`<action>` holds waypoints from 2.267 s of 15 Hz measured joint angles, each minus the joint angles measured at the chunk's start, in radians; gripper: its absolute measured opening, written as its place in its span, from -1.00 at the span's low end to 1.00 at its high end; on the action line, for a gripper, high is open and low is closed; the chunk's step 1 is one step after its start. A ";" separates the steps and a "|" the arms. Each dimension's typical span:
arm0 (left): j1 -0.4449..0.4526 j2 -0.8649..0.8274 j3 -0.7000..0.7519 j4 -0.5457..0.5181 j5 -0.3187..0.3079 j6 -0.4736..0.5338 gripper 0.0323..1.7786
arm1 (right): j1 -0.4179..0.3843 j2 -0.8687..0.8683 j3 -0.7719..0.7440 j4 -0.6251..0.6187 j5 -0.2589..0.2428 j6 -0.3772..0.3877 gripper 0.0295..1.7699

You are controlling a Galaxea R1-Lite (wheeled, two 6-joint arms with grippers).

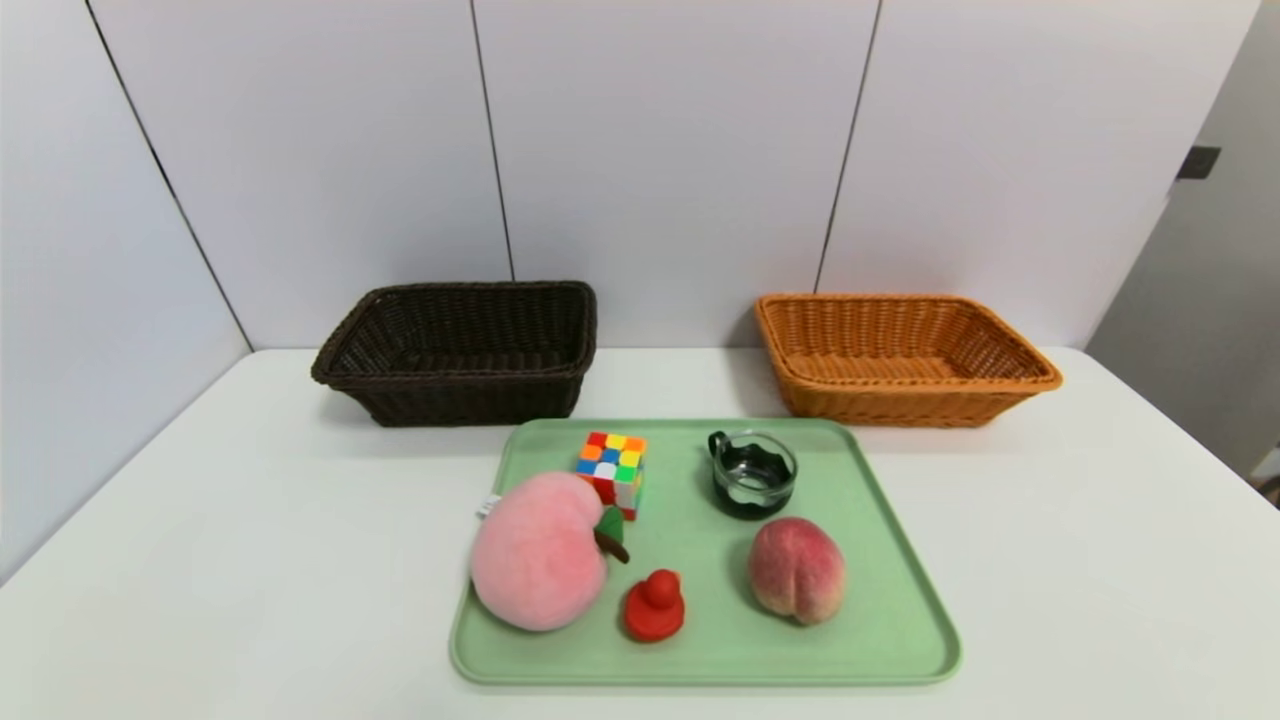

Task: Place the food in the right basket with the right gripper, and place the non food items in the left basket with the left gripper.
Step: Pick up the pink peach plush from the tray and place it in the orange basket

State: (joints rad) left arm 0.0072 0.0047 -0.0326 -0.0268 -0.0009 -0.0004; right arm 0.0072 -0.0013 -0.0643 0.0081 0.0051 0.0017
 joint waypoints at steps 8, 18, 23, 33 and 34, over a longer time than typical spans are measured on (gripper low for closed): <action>0.000 0.231 -0.358 0.278 -0.006 -0.142 0.90 | 0.006 0.156 -0.373 0.309 -0.002 -0.002 0.93; -0.036 0.851 -0.717 0.296 -0.008 -0.137 0.90 | 0.007 0.817 -0.781 0.370 0.009 0.000 0.93; -0.278 1.068 -0.842 0.289 -0.001 -0.141 0.90 | 0.113 1.047 -0.908 0.386 0.035 -0.006 0.93; -0.376 1.154 -0.850 0.323 0.005 -0.149 0.90 | 0.289 1.237 -1.034 0.446 0.071 0.004 0.93; -0.375 1.153 -0.850 0.324 0.006 -0.149 0.90 | 0.324 1.262 -1.047 0.445 0.071 0.004 0.93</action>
State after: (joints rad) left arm -0.3674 1.1579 -0.8823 0.2968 0.0053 -0.1496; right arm 0.3309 1.2609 -1.1113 0.4532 0.0764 0.0062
